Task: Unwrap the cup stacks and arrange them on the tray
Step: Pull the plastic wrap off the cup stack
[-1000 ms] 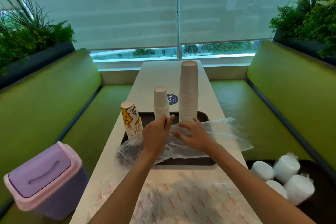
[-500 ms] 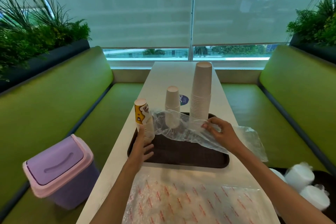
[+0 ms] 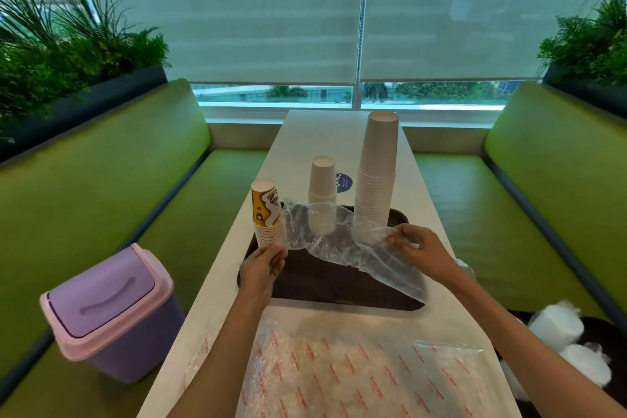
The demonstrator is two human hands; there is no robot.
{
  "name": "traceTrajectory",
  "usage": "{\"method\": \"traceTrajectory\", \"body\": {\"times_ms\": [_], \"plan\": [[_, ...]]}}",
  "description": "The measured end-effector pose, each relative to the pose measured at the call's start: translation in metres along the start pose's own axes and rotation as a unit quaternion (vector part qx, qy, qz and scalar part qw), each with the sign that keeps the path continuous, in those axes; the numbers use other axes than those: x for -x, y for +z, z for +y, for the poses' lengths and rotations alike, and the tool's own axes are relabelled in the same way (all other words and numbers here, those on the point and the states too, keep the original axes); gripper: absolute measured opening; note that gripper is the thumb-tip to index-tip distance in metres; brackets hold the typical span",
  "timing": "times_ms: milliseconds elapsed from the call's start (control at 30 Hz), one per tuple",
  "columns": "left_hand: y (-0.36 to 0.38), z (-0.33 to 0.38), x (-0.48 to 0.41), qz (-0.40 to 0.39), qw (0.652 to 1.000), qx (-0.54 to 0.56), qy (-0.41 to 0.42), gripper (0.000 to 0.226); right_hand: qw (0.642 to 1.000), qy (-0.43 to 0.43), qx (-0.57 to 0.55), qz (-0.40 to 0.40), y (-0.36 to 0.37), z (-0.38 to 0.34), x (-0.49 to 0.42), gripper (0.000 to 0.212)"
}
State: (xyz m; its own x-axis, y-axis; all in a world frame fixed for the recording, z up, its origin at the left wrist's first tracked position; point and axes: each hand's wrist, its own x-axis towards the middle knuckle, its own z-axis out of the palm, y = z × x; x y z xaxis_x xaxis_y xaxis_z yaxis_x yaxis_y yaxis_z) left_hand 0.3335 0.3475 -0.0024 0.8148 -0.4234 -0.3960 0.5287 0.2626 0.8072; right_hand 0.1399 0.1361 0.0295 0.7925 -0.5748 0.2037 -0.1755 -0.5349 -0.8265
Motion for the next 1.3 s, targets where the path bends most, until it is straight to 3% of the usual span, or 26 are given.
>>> {"method": "traceTrajectory", "body": {"times_ms": [67,200,300,400,600,867,967,1200,1300], "plan": [[-0.006,0.006,0.003,0.027,0.998,-0.007,0.049,0.01,1.0,0.014,0.009,0.0,0.001,0.003,-0.003,0.018],[-0.026,0.017,0.004,0.065,0.983,-0.078,0.151,0.012,0.998,0.048,0.035,-0.008,-0.002,0.007,-0.011,0.025],[-0.037,0.019,0.008,0.058,0.97,-0.128,0.2,0.007,0.992,0.084,0.052,-0.083,0.001,0.009,-0.019,0.022],[-0.041,0.018,0.016,0.051,0.957,-0.163,0.235,0.009,0.984,0.115,-0.029,-0.134,0.016,-0.009,-0.028,0.037],[-0.039,0.012,0.036,0.055,0.937,-0.187,0.291,0.01,0.991,0.016,-0.078,-0.108,0.079,-0.084,-0.064,0.041],[-0.043,0.012,0.05,0.068,0.919,-0.183,0.342,0.016,0.972,0.005,0.018,-0.234,0.144,-0.139,-0.107,0.044],[-0.045,0.015,0.053,0.072,0.919,-0.174,0.347,0.015,0.966,0.013,0.013,-0.258,0.153,-0.143,-0.112,0.028],[-0.059,0.017,0.055,0.093,0.908,-0.194,0.359,0.016,0.981,-0.03,-0.059,-0.182,0.169,-0.135,-0.112,0.024],[-0.062,0.019,0.057,0.099,0.893,-0.233,0.373,0.012,0.984,-0.026,-0.117,-0.13,0.177,-0.132,-0.11,0.036]]}}
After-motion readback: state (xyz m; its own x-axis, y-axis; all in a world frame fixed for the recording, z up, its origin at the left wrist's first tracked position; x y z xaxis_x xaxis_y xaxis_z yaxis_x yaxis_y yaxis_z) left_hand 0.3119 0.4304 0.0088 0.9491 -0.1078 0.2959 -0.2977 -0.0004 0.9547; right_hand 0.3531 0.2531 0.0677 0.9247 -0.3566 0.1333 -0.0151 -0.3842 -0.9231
